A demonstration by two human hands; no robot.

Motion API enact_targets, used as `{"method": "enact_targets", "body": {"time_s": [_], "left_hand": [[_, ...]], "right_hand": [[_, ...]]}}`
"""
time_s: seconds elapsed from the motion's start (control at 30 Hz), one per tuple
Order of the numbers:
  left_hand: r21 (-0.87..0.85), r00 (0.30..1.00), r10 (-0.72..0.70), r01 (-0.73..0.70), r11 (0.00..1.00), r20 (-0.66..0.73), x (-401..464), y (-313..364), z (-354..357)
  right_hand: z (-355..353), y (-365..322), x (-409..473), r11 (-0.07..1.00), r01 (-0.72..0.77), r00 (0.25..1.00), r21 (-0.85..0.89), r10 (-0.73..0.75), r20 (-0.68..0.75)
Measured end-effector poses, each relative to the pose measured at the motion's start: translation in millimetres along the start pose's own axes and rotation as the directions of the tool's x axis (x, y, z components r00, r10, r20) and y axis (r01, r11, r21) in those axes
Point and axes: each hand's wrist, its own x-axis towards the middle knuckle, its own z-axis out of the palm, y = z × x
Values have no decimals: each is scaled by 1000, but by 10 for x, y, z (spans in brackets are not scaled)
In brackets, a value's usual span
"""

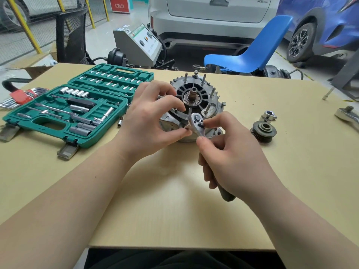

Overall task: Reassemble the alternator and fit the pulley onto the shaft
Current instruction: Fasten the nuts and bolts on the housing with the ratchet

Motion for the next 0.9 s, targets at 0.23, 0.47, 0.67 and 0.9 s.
{"method": "enact_targets", "body": {"time_s": [0.23, 0.47, 0.67, 0.9], "left_hand": [[-14, 1000, -1, 1, 1000, 5, 3, 11, -10], [-24, 1000, -7, 7, 1000, 14, 15, 7, -19], [-32, 999, -9, 10, 999, 38, 17, 5, -38], [-46, 1000, 5, -4, 999, 8, 3, -7, -11]], "right_hand": [[-271, -69, 179, 901, 155, 986, -405, -119, 114], [-346, -150, 272, 888, 166, 985, -429, -130, 114], [-385, -229, 312, 824, 195, 978, -533, -124, 166], [-403, -279, 355, 820, 162, 980, -550, -68, 187]]}}
